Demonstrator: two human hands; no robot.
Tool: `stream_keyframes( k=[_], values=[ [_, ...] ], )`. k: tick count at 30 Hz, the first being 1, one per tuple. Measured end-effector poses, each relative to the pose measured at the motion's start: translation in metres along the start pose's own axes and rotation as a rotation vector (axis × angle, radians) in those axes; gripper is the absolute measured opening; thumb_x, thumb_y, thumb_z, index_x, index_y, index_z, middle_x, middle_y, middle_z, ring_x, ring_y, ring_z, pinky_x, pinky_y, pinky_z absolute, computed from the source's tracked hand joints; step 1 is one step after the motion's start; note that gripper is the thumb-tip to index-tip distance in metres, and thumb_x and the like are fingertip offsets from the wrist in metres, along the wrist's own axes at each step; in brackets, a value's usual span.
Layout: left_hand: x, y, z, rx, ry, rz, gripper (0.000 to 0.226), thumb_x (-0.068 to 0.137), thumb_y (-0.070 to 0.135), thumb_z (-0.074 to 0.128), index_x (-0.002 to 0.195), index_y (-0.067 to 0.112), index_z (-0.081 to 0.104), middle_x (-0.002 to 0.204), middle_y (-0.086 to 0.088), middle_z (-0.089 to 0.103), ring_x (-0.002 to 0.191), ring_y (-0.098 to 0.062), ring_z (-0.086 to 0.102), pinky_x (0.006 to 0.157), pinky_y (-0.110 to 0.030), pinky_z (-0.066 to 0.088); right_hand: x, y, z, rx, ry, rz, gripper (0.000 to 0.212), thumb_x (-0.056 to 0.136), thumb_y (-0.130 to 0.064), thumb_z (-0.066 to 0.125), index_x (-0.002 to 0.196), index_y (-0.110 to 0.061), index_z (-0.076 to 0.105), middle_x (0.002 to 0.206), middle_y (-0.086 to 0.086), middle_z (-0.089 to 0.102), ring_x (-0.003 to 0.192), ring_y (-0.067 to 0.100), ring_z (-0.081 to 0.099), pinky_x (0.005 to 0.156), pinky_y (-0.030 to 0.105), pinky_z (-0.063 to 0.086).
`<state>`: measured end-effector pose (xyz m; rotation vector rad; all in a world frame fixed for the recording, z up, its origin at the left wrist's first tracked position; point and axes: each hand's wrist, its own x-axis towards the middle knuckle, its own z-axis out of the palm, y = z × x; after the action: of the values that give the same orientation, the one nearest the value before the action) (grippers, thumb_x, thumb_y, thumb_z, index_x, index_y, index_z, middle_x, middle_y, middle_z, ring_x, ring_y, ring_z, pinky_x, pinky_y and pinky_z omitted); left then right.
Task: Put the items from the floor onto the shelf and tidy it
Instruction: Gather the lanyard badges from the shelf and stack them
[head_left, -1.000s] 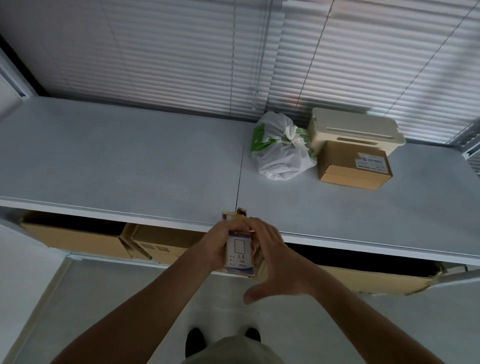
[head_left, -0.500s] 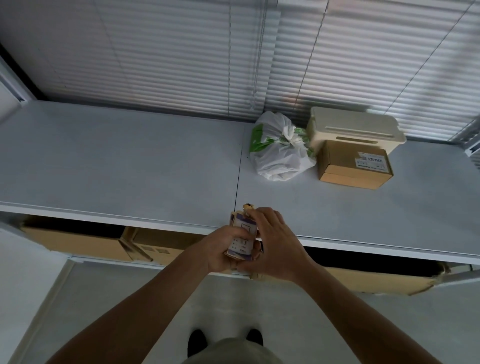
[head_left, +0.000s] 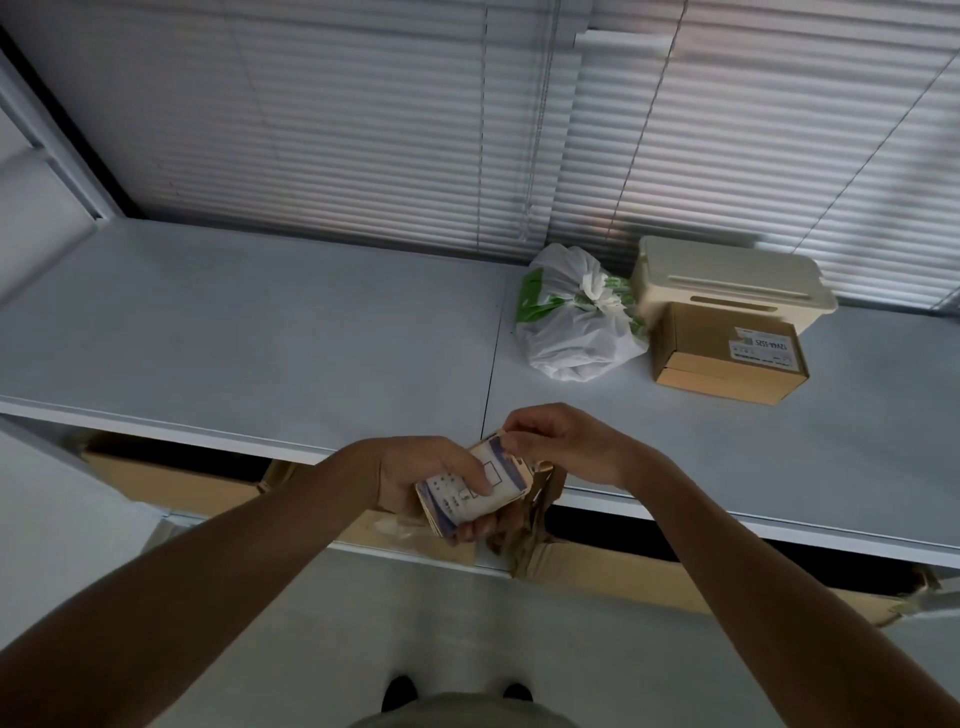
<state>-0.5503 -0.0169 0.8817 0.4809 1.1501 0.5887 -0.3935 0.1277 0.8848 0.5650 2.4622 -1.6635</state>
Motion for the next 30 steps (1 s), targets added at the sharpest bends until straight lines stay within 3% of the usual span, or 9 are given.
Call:
stream_keyframes(
  k=[3, 7, 12, 15, 19, 21, 24, 27, 30],
  values=[
    [0.001, -0.003, -0.003, -0.064, 0.064, 0.007, 0.039, 0.078, 0.017, 0.067, 0.112, -0.002, 0.064, 0.104, -0.023, 0.067, 0.072, -0.027, 0.069, 0.066, -0.034, 0.057, 0.007, 0.000, 0.002, -0.104, 0.048, -0.006, 0.026, 0.097, -0.026, 0.054, 0.076, -0.016, 0.065, 0.071, -0.002, 0.058, 0.064, 0.006, 0.051, 0.064, 0.025, 0.041],
    [0.000, -0.002, 0.001, -0.121, 0.044, 0.050, 0.023, 0.087, 0.016, 0.060, 0.106, 0.004, 0.065, 0.087, -0.013, 0.075, 0.071, -0.023, 0.073, 0.064, -0.031, 0.059, 0.014, -0.001, -0.001, -0.168, 0.058, -0.016, 0.030, 0.097, -0.030, 0.051, 0.068, -0.031, 0.061, 0.066, -0.010, 0.057, 0.059, 0.002, 0.052, 0.060, 0.020, 0.041],
    [0.004, -0.003, -0.001, -0.220, 0.026, 0.141, 0.024, 0.089, 0.009, 0.059, 0.111, 0.005, 0.067, 0.103, -0.016, 0.073, 0.095, -0.028, 0.072, 0.085, -0.037, 0.057, 0.019, 0.004, -0.013, -0.222, 0.076, 0.018, 0.034, 0.097, -0.033, 0.050, 0.084, -0.003, 0.062, 0.071, 0.005, 0.059, 0.062, 0.012, 0.053, 0.059, 0.026, 0.041],
    [0.007, -0.003, 0.001, -0.132, 0.108, 0.145, 0.021, 0.092, 0.008, 0.059, 0.112, 0.005, 0.065, 0.097, -0.012, 0.074, 0.086, -0.025, 0.073, 0.078, -0.033, 0.061, 0.023, 0.008, -0.019, -0.265, 0.070, 0.028, 0.035, 0.097, -0.032, 0.050, 0.084, -0.002, 0.062, 0.073, 0.005, 0.059, 0.063, 0.011, 0.053, 0.061, 0.027, 0.041],
    [0.013, -0.003, -0.001, 0.050, 0.254, 0.143, 0.037, 0.084, 0.017, 0.072, 0.119, 0.009, 0.064, 0.103, -0.010, 0.071, 0.095, -0.025, 0.069, 0.089, -0.041, 0.057, 0.027, 0.007, -0.023, -0.290, 0.023, 0.046, 0.029, 0.097, -0.032, 0.051, 0.084, -0.009, 0.064, 0.073, 0.000, 0.059, 0.064, 0.010, 0.054, 0.063, 0.028, 0.043],
    [0.014, -0.001, 0.000, 0.050, 0.255, 0.168, 0.035, 0.084, 0.015, 0.072, 0.118, 0.010, 0.064, 0.101, -0.007, 0.072, 0.094, -0.023, 0.069, 0.087, -0.040, 0.058, 0.026, 0.007, -0.026, -0.211, 0.017, 0.057, 0.025, 0.096, -0.029, 0.054, 0.084, -0.010, 0.066, 0.071, -0.002, 0.058, 0.061, 0.008, 0.053, 0.060, 0.025, 0.043],
    [0.016, 0.001, 0.005, -0.093, 0.162, 0.192, 0.021, 0.090, 0.010, 0.062, 0.110, 0.009, 0.064, 0.087, -0.004, 0.075, 0.078, -0.017, 0.073, 0.070, -0.031, 0.060, 0.028, 0.011, -0.029, 0.054, 0.076, 0.052, 0.024, 0.094, -0.023, 0.061, 0.091, 0.000, 0.068, 0.069, 0.004, 0.056, 0.058, 0.010, 0.049, 0.055, 0.023, 0.038],
    [0.020, -0.001, 0.007, -0.267, 0.074, 0.199, 0.023, 0.087, 0.012, 0.064, 0.109, 0.007, 0.063, 0.086, -0.009, 0.075, 0.074, -0.021, 0.074, 0.065, -0.032, 0.060, 0.024, 0.014, -0.036, 0.148, 0.093, -0.020, 0.025, 0.092, -0.028, 0.067, 0.111, -0.012, 0.070, 0.087, 0.008, 0.065, 0.073, 0.016, 0.057, 0.062, 0.023, 0.045],
    [0.021, -0.003, 0.004, -0.394, -0.017, 0.242, 0.049, 0.067, 0.016, 0.085, 0.109, 0.004, 0.065, 0.089, -0.015, 0.071, 0.076, -0.026, 0.072, 0.068, -0.034, 0.060, 0.012, 0.023, -0.050, 0.182, -0.049, -0.096, 0.056, 0.078, -0.032, 0.076, 0.131, -0.030, 0.056, 0.115, 0.008, 0.062, 0.096, 0.012, 0.062, 0.080, 0.023, 0.053]
  ],
)
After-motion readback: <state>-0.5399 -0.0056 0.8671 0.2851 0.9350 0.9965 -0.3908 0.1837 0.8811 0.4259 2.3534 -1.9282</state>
